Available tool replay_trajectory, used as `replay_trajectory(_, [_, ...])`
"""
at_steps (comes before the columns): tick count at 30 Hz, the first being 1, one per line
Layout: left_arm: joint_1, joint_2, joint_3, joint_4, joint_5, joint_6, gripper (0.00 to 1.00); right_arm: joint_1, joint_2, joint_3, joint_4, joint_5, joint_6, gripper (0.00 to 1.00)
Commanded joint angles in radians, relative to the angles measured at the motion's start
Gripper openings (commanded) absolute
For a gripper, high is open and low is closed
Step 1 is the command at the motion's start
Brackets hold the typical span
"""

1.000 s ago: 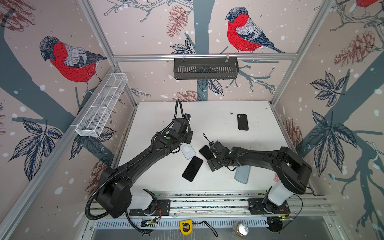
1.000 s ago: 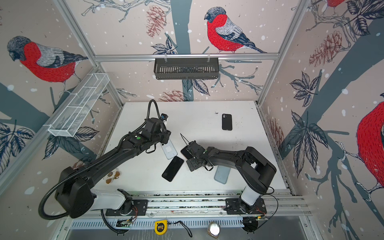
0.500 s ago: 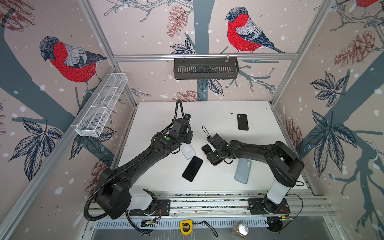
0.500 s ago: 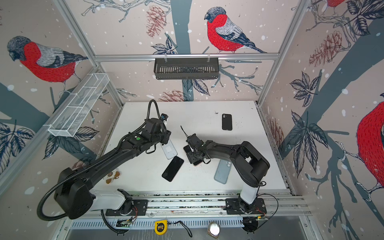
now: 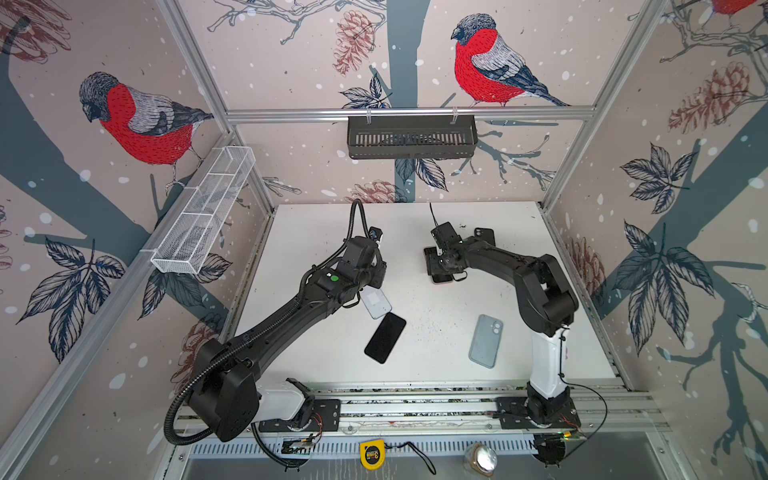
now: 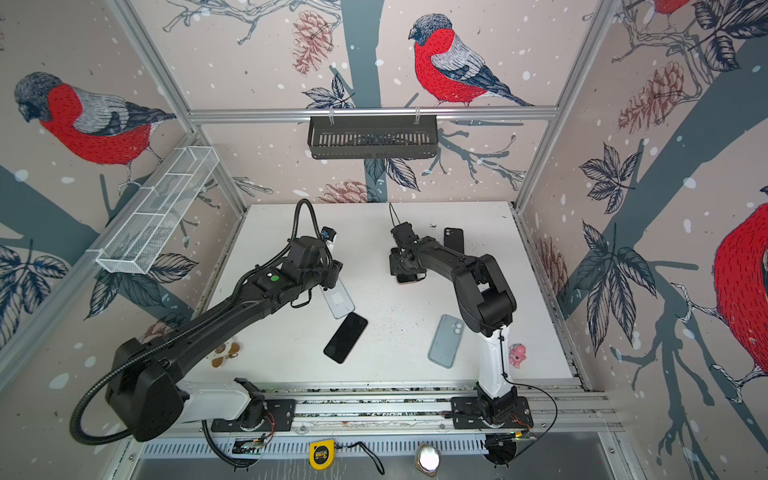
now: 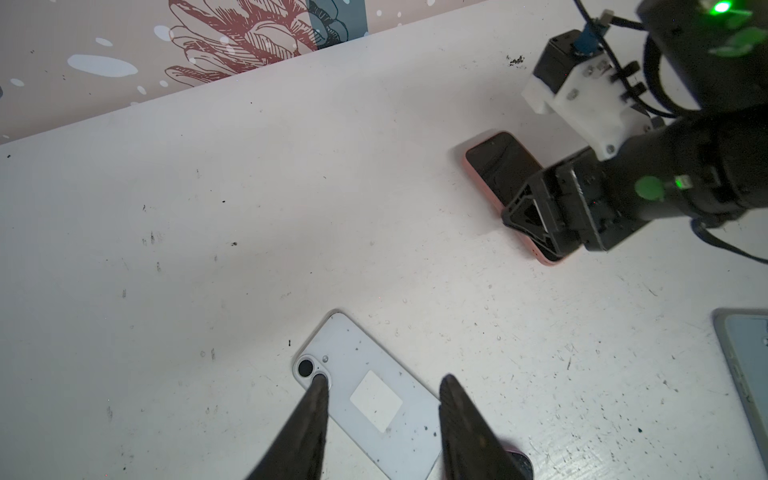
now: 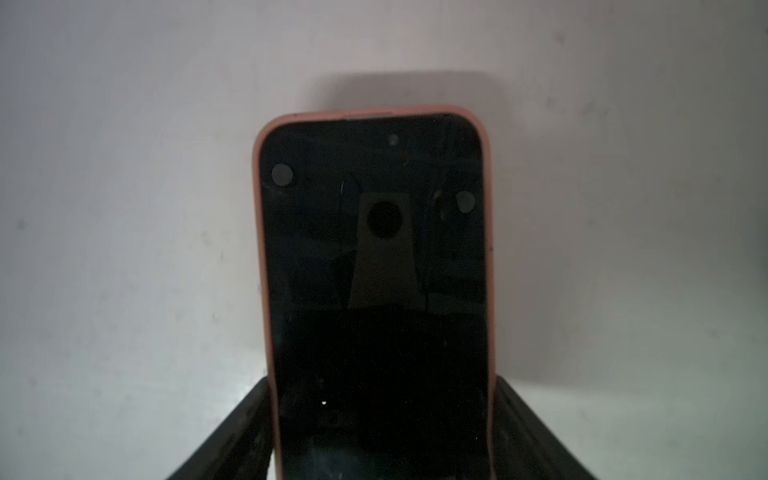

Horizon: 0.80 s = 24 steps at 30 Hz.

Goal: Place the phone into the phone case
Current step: 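Carry the pink-cased phone farther from the robot and release it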

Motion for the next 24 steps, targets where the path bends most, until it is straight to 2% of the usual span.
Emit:
replay_trajectory(1, [0.0,-0.008,0.005,0.018,0.012,-0.004,0.44,-0.002,0.069,0.094,-0.054,0.011,0.06,0.68])
replay_trajectory(8, [0.012,0.002,0.005,0.019,0.03,-0.007,0.44,-0.005,0.231,0.315,-0.125,0.01,0.091,0.68])
replay_trajectory(9, [0.018,0.002,0.004,0.022,0.037,-0.009,0.44,-0.004,0.246,0.341,-0.135,0.009,0.09,0.71])
replay_trajectory(12, [0.03,0.002,0.004,0.025,0.048,-0.012,0.44,-0.001,0.249,0.375,-0.154,0.014,0.08,0.93])
replay_trajectory(14, [0.031,0.002,0.004,0.025,0.049,-0.012,0.44,0.001,0.21,0.352,-0.154,0.028,0.073,0.98])
replay_trajectory(18, [0.032,-0.009,0.003,0.024,0.035,-0.009,0.44,0.001,0.029,0.17,-0.117,0.047,0.07,0.97])
replay_trajectory(24, [0.032,-0.033,-0.005,0.031,0.013,-0.004,0.42,-0.007,-0.431,-0.338,-0.051,0.055,0.129,0.83])
